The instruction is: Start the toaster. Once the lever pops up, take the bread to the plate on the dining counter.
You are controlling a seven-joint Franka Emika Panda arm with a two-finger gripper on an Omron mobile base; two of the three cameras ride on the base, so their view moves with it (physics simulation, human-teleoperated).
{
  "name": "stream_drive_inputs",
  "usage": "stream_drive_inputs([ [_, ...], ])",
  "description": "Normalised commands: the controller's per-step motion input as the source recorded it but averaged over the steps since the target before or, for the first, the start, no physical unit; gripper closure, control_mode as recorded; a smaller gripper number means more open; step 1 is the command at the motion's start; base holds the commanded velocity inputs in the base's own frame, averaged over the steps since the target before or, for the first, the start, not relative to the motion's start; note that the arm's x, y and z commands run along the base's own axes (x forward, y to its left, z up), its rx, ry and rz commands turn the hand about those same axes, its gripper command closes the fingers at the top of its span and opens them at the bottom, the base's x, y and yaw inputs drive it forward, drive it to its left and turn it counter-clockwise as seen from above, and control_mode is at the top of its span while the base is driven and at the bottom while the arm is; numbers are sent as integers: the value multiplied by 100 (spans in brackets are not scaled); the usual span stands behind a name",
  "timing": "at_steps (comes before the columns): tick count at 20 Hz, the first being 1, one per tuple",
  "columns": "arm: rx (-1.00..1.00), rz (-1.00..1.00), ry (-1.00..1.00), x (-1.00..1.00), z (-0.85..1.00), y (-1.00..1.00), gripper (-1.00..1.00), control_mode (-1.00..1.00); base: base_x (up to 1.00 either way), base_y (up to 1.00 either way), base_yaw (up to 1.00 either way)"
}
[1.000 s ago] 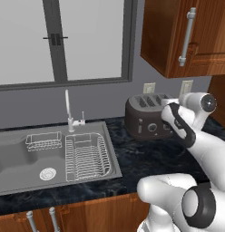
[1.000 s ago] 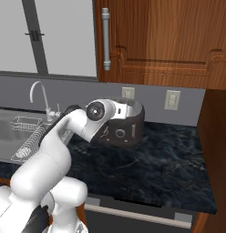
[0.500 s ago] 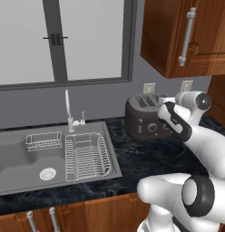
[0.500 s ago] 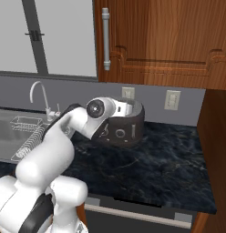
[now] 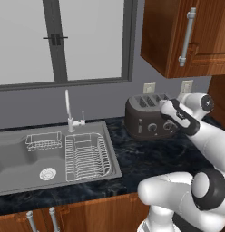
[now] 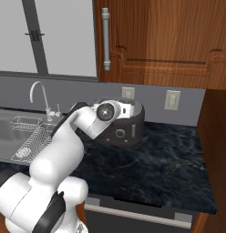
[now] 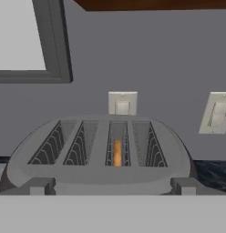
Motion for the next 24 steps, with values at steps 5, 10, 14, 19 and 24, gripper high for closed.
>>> stream_drive_inputs([
  [5, 0, 3, 0, 8, -3, -9, -100, -100, 0, 0, 0],
  [10, 0, 0, 0, 0, 0, -7, -100, -100, 0, 0, 0],
  [14, 0, 0, 0, 1, -1, 0, -100, -100, 0, 0, 0],
  [19, 0, -4, 1, 7, -4, 0, -100, -100, 0, 0, 0],
  [24, 0, -6, 3, 14, -1, 0, -100, -100, 0, 0, 0],
])
